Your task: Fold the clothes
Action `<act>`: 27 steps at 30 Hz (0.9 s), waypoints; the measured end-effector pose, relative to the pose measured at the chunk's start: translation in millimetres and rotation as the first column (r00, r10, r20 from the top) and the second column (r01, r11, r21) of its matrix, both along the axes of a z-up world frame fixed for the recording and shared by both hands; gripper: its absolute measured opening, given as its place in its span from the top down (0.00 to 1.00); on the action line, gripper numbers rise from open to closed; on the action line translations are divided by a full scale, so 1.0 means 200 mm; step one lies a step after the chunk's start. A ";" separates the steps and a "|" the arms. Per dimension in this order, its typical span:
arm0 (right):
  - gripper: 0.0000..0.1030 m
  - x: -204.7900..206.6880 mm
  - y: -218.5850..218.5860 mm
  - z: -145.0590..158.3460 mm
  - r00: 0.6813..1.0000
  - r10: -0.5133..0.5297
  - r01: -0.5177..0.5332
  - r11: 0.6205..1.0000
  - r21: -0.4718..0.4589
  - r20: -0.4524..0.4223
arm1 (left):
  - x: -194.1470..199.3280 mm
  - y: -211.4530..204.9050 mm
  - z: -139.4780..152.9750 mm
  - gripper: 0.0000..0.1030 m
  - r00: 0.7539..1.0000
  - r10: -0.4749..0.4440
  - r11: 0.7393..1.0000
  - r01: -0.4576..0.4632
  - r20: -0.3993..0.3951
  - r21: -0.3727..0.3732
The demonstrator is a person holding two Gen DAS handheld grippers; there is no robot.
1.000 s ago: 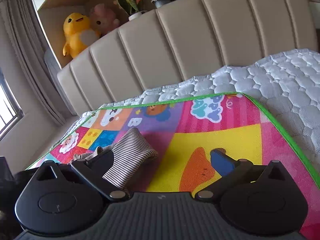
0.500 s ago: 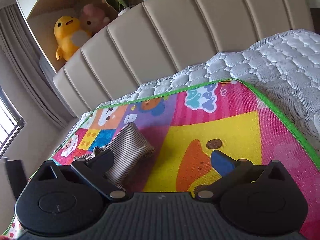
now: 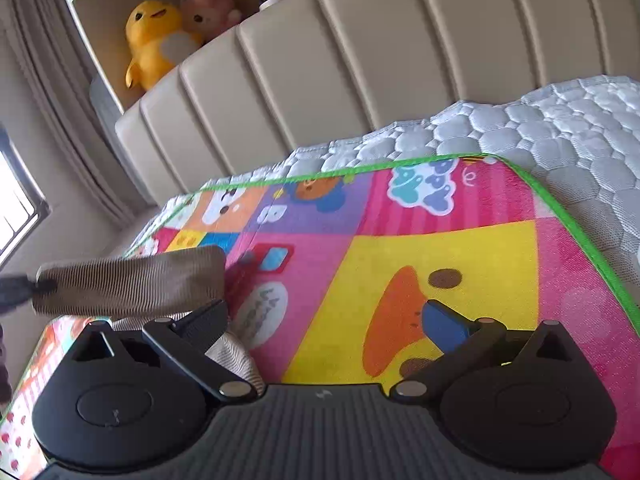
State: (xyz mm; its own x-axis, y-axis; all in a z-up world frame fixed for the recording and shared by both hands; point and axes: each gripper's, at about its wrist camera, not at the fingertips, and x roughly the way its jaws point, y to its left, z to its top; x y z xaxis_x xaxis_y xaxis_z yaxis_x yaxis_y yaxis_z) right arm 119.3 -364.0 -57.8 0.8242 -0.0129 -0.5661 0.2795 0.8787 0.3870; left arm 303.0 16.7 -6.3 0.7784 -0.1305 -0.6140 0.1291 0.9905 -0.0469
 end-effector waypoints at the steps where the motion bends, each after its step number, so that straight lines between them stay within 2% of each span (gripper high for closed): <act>1: 0.00 0.01 0.01 0.00 1.000 0.012 -0.012 1.000 -0.010 -0.004 | -0.01 0.04 -0.05 0.89 1.000 0.010 1.000 -0.010 -0.020 -0.001; 5: 0.00 0.05 0.07 -0.01 0.995 0.092 -0.092 0.995 -0.022 -0.034 | -0.04 0.18 -0.20 0.89 0.996 0.031 0.999 -0.032 -0.088 -0.012; 8: 0.00 0.12 0.16 -0.03 0.975 0.212 -0.216 0.975 -0.052 -0.072 | -0.05 0.23 -0.27 0.87 0.992 0.006 1.000 -0.005 -0.126 0.008; 10: 0.00 0.17 0.25 -0.03 0.950 0.301 -0.309 0.945 -0.105 -0.081 | -0.05 0.26 -0.31 0.86 0.989 -0.005 0.999 0.010 -0.149 0.033; 11: 0.00 0.20 0.31 -0.01 0.936 0.344 -0.351 0.925 -0.146 -0.073 | -0.05 0.27 -0.33 0.82 0.988 -0.001 0.999 0.009 -0.154 0.051; 13: 0.00 0.29 0.43 0.06 0.906 0.423 -0.415 0.874 -0.252 -0.021 | -0.05 0.30 -0.33 0.71 0.990 0.007 0.997 0.004 -0.140 0.079; 15: 0.00 0.41 0.55 0.12 0.878 0.476 -0.438 0.838 -0.325 0.042 | -0.06 0.31 -0.31 0.70 0.994 0.014 0.996 -0.003 -0.113 0.090; 17: 0.00 0.55 0.63 0.16 0.850 0.519 -0.473 0.826 -0.306 0.089 | -0.08 0.34 -0.27 0.70 0.994 -0.015 1.000 0.016 -0.109 0.005; 19: 0.11 0.71 0.69 0.15 0.833 0.544 -0.513 0.826 -0.234 0.096 | -0.10 0.36 -0.24 0.68 0.989 -0.086 0.989 0.070 -0.121 -0.134; 20: 0.25 0.79 0.71 0.13 0.830 0.551 -0.528 0.826 -0.196 0.087 | -0.10 0.36 -0.24 0.66 0.984 -0.125 0.976 0.099 -0.128 -0.195; 21: 0.36 0.87 0.74 0.09 0.826 0.559 -0.543 0.822 -0.172 0.065 | -0.10 0.34 -0.25 0.64 0.977 -0.155 0.967 0.120 -0.144 -0.224; 22: 0.39 0.94 0.76 0.04 0.825 0.565 -0.553 0.817 -0.166 0.032 | -0.09 0.32 -0.28 0.64 0.970 -0.182 0.959 0.139 -0.163 -0.247; 23: 0.41 0.99 0.77 -0.02 0.830 0.557 -0.551 0.816 -0.175 -0.016 | -0.06 0.30 -0.32 0.64 0.962 -0.188 0.962 0.140 -0.196 -0.235; 25: 0.41 1.08 0.77 -0.21 0.845 0.505 -0.532 0.825 -0.188 -0.175 | -0.01 0.28 -0.43 0.66 0.951 -0.175 0.973 0.128 -0.256 -0.190; 27: 0.38 1.10 0.70 -0.30 0.847 0.489 -0.521 0.843 -0.135 -0.210 | 0.00 0.31 -0.44 0.73 0.950 -0.182 0.971 0.133 -0.255 -0.198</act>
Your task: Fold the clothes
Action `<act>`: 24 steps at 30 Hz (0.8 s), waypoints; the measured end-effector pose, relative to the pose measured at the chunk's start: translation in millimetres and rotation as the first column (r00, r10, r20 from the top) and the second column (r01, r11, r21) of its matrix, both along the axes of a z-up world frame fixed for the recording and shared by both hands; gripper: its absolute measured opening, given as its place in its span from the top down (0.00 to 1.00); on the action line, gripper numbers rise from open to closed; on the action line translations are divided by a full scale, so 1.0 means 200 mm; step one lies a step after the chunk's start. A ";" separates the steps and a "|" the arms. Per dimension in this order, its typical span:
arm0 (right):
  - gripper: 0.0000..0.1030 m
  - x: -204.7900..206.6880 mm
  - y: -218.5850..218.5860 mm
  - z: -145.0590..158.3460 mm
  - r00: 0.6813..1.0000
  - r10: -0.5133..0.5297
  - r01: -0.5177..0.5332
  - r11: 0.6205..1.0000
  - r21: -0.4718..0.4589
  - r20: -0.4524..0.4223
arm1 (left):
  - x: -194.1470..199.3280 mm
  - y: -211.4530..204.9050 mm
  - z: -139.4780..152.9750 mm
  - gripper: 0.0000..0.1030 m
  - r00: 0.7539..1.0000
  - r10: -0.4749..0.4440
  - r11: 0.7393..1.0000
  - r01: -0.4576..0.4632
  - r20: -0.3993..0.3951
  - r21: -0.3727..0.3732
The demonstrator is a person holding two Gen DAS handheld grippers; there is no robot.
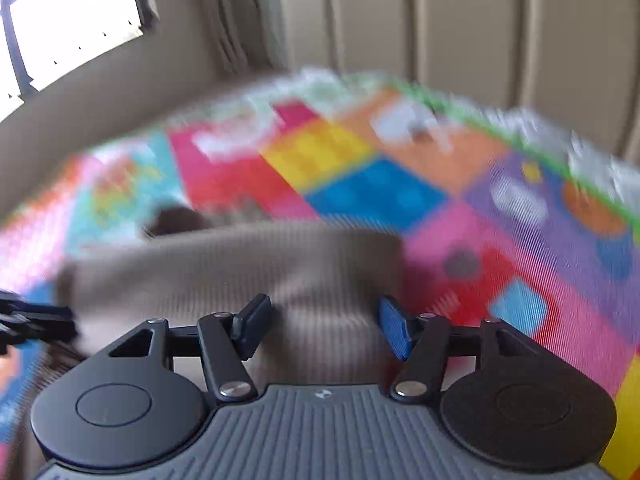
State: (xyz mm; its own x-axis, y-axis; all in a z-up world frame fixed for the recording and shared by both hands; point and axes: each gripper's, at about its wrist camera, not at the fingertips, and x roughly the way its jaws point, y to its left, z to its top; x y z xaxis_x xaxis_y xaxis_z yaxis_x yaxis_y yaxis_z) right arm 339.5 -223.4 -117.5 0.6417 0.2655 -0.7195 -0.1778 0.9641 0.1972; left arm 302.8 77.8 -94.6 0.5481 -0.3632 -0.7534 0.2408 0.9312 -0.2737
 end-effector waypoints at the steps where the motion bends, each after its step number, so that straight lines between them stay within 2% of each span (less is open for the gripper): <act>1: 0.38 0.00 -0.03 0.01 1.000 -0.001 0.001 1.000 0.016 0.004 | 0.00 0.02 0.02 0.72 1.000 -0.004 1.000 0.004 0.008 -0.012; 2: 0.38 -0.01 -0.07 0.05 1.000 0.002 -0.003 1.000 0.027 0.019 | -0.01 0.04 0.06 0.65 1.000 -0.009 0.999 0.009 0.028 -0.033; 3: 0.37 -0.02 -0.10 0.08 0.999 0.006 -0.007 0.999 0.038 0.035 | -0.01 0.08 0.10 0.50 0.999 -0.002 0.998 0.005 0.051 -0.059; 4: 0.36 -0.02 -0.14 0.12 0.999 0.009 -0.011 0.999 0.050 0.050 | -0.01 0.12 0.14 0.43 0.998 0.006 0.996 0.000 0.066 -0.084; 5: 0.32 -0.03 -0.17 0.15 0.998 0.012 -0.016 0.998 0.061 0.066 | 0.02 0.15 0.14 0.38 0.999 0.020 0.994 -0.016 0.041 -0.106; 7: 0.26 0.03 -0.18 0.17 0.997 0.046 -0.049 0.998 0.038 0.067 | 0.08 0.22 0.13 0.38 0.999 0.047 0.988 -0.048 -0.012 -0.144; 10: 0.23 0.17 -0.13 0.12 0.996 0.088 -0.088 0.995 0.036 0.011 | 0.19 0.22 0.00 0.40 0.994 0.044 0.994 -0.055 -0.103 -0.099; 11: 0.22 0.22 -0.12 0.10 0.995 0.095 -0.094 0.995 0.044 -0.012 | 0.21 0.21 -0.03 0.39 0.993 0.038 0.996 -0.047 -0.109 -0.080; 13: 0.20 0.33 -0.08 0.02 0.992 0.112 -0.107 0.990 0.089 -0.059 | 0.25 0.21 -0.08 0.34 0.995 0.028 0.993 -0.038 -0.091 -0.110; 15: 0.12 0.38 -0.06 -0.02 0.991 0.119 -0.111 0.986 0.126 -0.059 | 0.30 0.20 -0.10 0.30 0.997 0.030 0.989 -0.039 -0.067 -0.143; 17: 0.12 0.41 -0.04 -0.03 0.990 0.133 -0.125 0.981 0.149 -0.044 | 0.35 0.18 -0.11 0.29 0.998 0.037 0.986 -0.044 -0.049 -0.163; 19: 0.19 0.39 -0.02 -0.02 0.986 0.161 -0.154 0.977 0.150 -0.037 | 0.38 0.15 -0.11 0.31 0.999 0.041 0.986 -0.046 -0.033 -0.161; 20: 0.31 0.39 -0.01 -0.01 0.984 0.174 -0.167 0.974 0.150 -0.034 | 0.36 0.15 -0.09 0.43 0.999 0.033 0.988 -0.036 -0.026 -0.152; 21: 0.52 0.38 -0.01 0.00 0.982 0.187 -0.181 0.972 0.150 -0.032 | 0.35 0.14 -0.07 0.60 1.000 0.025 0.989 -0.027 -0.019 -0.144; 24: 0.71 0.27 -0.03 0.13 0.974 0.228 -0.226 0.960 0.163 0.007 | 0.30 0.11 0.00 0.70 1.000 0.000 0.993 0.001 0.002 -0.117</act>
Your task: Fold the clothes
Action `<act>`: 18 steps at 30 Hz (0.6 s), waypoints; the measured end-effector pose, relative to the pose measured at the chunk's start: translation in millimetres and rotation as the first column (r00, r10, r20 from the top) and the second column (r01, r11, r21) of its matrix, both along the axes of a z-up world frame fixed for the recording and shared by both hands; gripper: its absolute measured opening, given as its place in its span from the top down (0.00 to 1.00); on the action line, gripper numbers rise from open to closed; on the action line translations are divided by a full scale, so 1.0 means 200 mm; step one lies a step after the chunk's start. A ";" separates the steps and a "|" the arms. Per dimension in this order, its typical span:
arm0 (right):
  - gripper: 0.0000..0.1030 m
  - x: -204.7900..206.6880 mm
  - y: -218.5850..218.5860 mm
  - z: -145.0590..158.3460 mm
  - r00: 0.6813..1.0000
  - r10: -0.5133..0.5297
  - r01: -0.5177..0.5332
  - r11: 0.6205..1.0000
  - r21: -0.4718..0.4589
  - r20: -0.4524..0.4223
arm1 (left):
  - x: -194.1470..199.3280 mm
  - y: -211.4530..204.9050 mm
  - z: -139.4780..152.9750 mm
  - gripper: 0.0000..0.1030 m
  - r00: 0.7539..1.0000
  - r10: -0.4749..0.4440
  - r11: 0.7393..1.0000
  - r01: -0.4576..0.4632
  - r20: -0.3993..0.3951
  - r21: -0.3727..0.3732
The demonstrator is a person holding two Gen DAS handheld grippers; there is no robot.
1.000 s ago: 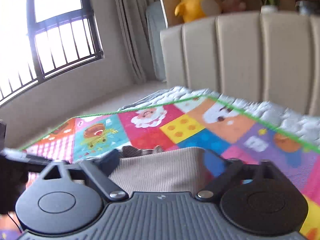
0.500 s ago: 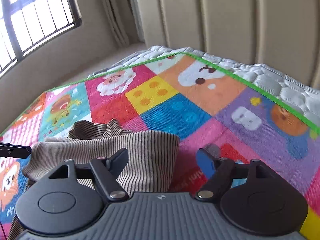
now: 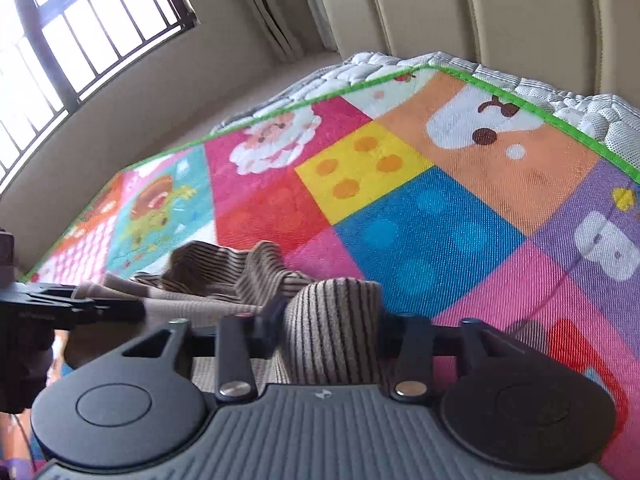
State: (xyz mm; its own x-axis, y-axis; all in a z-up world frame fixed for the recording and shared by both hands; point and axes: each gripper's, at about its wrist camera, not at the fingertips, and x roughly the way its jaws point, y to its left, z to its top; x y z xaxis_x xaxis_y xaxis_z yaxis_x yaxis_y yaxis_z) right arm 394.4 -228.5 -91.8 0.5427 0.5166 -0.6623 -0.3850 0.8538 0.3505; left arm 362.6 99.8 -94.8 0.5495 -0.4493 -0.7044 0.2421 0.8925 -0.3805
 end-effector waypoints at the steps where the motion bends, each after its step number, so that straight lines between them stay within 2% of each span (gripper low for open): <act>1: 0.73 -0.04 -0.01 0.05 1.000 0.014 -0.014 1.000 0.008 0.013 | -0.03 0.00 0.04 0.71 1.000 -0.012 1.000 0.012 0.013 0.010; 3: 0.78 -0.11 -0.02 0.14 0.998 0.041 -0.042 0.999 0.022 0.039 | -0.12 -0.01 0.15 0.72 0.998 -0.035 0.999 0.033 0.046 0.030; 6: 0.80 -0.33 -0.02 0.29 0.987 0.118 -0.114 0.993 -0.039 0.107 | -0.32 -0.04 0.27 0.72 0.995 -0.066 0.995 0.060 0.079 0.079; 10: 0.80 -0.64 -0.01 0.40 0.977 0.184 -0.172 0.979 -0.107 0.112 | -0.62 -0.11 0.33 0.72 0.989 -0.125 0.978 0.111 0.073 0.176; 15: 0.81 -1.00 -0.02 0.38 0.971 0.226 -0.197 0.942 -0.272 0.081 | -1.00 -0.17 0.36 0.70 0.975 -0.224 0.920 0.208 0.010 0.332; 17: 0.80 -1.13 -0.05 0.36 0.974 0.221 -0.189 0.920 -0.342 0.056 | -1.12 -0.14 0.38 0.68 0.972 -0.233 0.913 0.225 -0.019 0.340; 18: 0.77 -1.19 -0.07 0.35 0.974 0.220 -0.188 0.913 -0.362 0.048 | -1.18 -0.11 0.40 0.62 0.972 -0.234 0.914 0.230 -0.029 0.335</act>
State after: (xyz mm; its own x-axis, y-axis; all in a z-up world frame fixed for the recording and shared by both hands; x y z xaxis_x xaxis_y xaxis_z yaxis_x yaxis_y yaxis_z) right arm 157.3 -242.4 -21.1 0.5130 0.3635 -0.7776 -0.5792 0.8152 -0.0010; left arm 127.2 78.0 -15.3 0.4670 -0.3052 -0.8299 0.4603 0.8853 -0.0665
